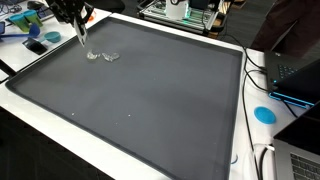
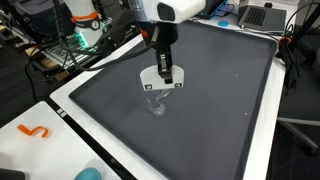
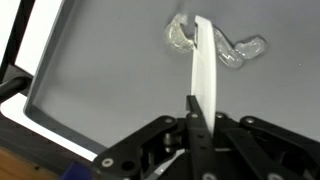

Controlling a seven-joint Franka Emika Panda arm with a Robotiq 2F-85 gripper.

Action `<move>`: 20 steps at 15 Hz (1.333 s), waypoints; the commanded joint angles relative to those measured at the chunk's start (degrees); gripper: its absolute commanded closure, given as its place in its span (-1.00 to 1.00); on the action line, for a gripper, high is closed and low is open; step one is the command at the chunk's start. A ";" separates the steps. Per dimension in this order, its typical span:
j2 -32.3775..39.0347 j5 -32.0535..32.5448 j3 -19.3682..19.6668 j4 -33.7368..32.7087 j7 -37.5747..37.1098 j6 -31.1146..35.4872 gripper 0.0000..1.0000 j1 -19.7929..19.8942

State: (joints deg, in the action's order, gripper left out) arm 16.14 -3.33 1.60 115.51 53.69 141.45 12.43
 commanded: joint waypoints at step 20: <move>-2.39 2.68 -0.17 0.79 -16.59 0.45 0.98 -4.08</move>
State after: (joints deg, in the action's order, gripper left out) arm 14.42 -2.67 1.51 116.30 38.43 142.52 8.94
